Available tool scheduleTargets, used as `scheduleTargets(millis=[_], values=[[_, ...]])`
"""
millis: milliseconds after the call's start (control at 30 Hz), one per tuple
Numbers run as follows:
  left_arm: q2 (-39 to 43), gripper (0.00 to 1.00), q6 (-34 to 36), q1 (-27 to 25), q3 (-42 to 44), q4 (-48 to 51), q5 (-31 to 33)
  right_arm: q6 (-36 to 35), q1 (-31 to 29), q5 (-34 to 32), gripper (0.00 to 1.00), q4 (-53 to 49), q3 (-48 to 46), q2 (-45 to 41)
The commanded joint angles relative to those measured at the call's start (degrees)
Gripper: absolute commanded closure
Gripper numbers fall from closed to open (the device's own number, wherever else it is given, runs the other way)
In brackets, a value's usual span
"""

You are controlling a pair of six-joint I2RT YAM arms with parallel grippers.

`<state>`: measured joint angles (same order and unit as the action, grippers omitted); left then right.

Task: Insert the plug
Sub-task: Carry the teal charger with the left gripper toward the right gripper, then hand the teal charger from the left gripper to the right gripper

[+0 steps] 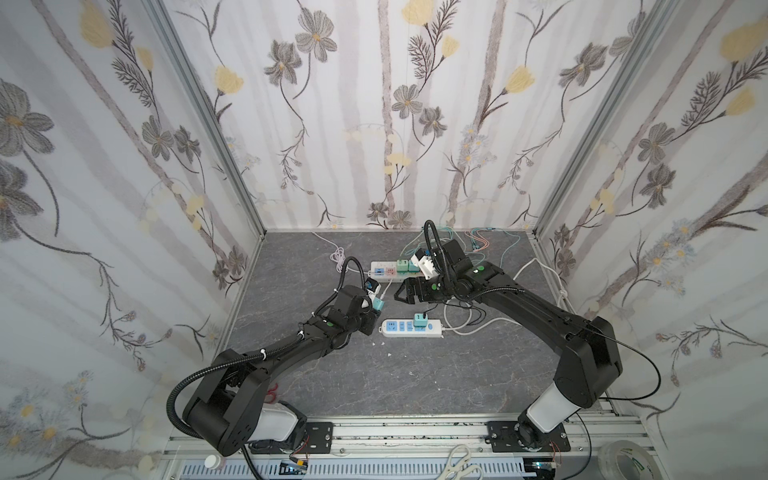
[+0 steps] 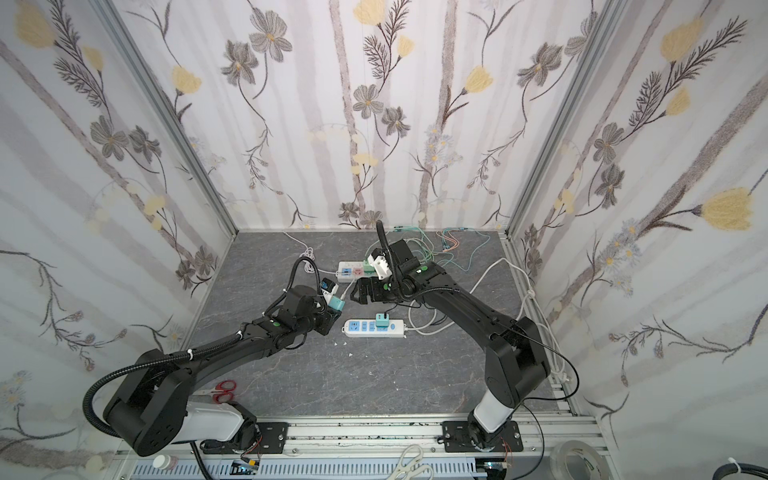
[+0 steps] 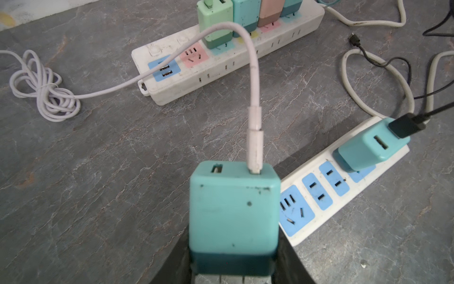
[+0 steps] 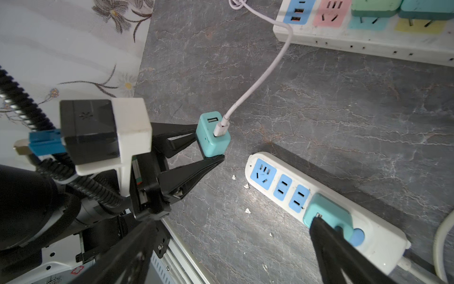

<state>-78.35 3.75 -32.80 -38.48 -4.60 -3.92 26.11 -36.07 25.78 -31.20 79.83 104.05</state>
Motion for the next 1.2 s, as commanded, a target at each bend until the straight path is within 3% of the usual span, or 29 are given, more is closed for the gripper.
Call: scheduleTargets(millis=[0, 267, 533, 667, 1000, 1167], values=[[0.8, 1.0, 4.21, 0.05, 1.27, -6.17, -2.16, 0.42, -0.29, 3.63, 0.04, 0.29, 1.49, 1.6], [1.71, 1.0, 13.89, 0.1, 3.43, -11.62, -6.45, -0.29, -1.19, 8.06, 0.13, -1.18, 4.23, 5.4], [4.05, 1.0, 20.14, 0.16, 5.02, -13.42, -8.11, 0.55, -1.2, 9.65, 0.33, -1.32, 5.06, 7.69], [5.18, 1.0, 23.13, 0.18, 5.72, -13.11, -10.76, -1.4, -1.37, 13.57, 0.39, -0.32, 6.27, 9.12], [5.02, 1.0, 24.46, 0.15, 5.19, -12.09, -11.09, -11.13, -1.37, 17.17, 0.55, -6.09, 12.86, 14.29], [4.89, 1.0, 24.71, 0.12, 5.26, -12.59, -11.88, -13.22, -1.37, 18.67, 0.57, -8.4, 14.26, 15.75]])
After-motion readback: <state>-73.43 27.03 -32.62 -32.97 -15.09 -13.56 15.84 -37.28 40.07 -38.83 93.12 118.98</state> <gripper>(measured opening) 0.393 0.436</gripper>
